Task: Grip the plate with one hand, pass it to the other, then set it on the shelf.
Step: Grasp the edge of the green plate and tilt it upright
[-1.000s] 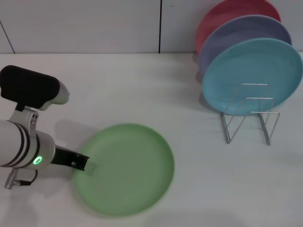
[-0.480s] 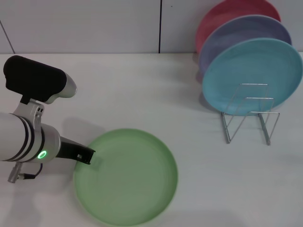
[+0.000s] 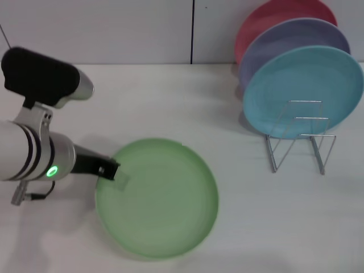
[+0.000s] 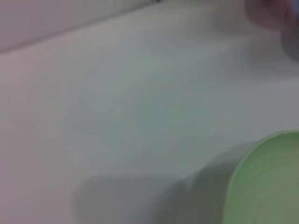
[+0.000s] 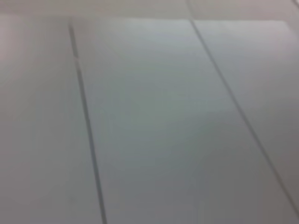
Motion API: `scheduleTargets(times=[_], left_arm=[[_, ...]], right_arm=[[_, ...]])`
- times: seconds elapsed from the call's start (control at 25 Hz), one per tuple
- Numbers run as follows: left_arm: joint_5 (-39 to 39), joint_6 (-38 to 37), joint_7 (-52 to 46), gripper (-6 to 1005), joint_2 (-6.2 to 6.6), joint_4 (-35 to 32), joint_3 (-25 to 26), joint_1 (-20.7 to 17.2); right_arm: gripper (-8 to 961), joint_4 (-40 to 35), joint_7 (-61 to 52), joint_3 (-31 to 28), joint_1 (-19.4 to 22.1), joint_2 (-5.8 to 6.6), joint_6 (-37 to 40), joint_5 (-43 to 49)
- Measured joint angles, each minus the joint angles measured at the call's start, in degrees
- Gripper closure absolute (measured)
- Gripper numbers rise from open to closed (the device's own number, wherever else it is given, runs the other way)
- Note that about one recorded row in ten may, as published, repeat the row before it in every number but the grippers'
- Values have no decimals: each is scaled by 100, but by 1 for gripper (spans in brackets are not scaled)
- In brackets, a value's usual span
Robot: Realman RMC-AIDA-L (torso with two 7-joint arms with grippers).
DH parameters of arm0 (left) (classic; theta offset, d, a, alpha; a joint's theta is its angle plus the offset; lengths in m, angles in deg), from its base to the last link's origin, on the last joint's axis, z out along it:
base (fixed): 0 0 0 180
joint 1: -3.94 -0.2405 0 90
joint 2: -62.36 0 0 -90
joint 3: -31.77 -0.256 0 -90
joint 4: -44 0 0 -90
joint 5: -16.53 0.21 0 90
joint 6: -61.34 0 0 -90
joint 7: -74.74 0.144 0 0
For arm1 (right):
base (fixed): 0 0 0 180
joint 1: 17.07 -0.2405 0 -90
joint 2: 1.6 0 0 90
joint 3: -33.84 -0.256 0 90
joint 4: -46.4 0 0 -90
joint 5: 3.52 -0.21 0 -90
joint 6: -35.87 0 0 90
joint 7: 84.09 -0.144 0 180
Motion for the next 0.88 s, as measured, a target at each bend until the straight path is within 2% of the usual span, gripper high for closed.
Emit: scheduleTargets(times=[0.2,0.28,0.32,0.4,0.44,0.48,0.52,0.56,0.6,0.64,0.68,0.72,0.76,0.8,0.88], left_arm=[[39,-49,82,962,7,355,107,36],[48,-74,140,965,3,432,165,62],[49,-84,149,967,3,453,182,73],[90,-169,169,967,6,501,273,96],[125,-251,211,967,7,510,342,99],[125,-251,211,967,7,510,342,99],[150,-360,274,967,9,523,442,104],[150,-360,274,967,9,523,442,104],[157,-399,295,967,10,530,481,107],[157,-399,295,967,10,530,481,107],[184,-461,323,967,14,537,566,117],[197,-485,339,967,14,545,610,121],[206,-513,357,967,14,561,657,123],[206,-513,357,967,14,561,657,123],[210,-556,375,967,13,584,720,124]], right_arm=[[132,-250,11,5,-273,6,149,430],[132,-771,-155,11,-471,7,-83,944],[132,-771,-155,11,-471,7,-83,944],[133,-1656,-769,96,-670,-20,-602,1440],[133,-2587,-1529,473,-740,-34,-1304,1758],[137,-2587,-1529,473,-740,-34,-1304,1758],[141,-3772,-2265,1142,-708,-34,-2144,1996],[145,-3772,-2265,1142,-708,-34,-2144,1996],[150,-4353,-2620,1494,-663,-28,-2595,2141],[154,-4353,-2620,1494,-663,-28,-2595,2141],[158,-5479,-3482,2042,-529,-8,-3421,2613],[175,-5479,-3482,2042,-529,-8,-3421,2613],[192,-6504,-4501,2317,-432,-4,-4057,3371],[209,-6504,-4501,2317,-432,-4,-4057,3371],[243,-7296,-5857,2345,-434,16,-4371,4446]])
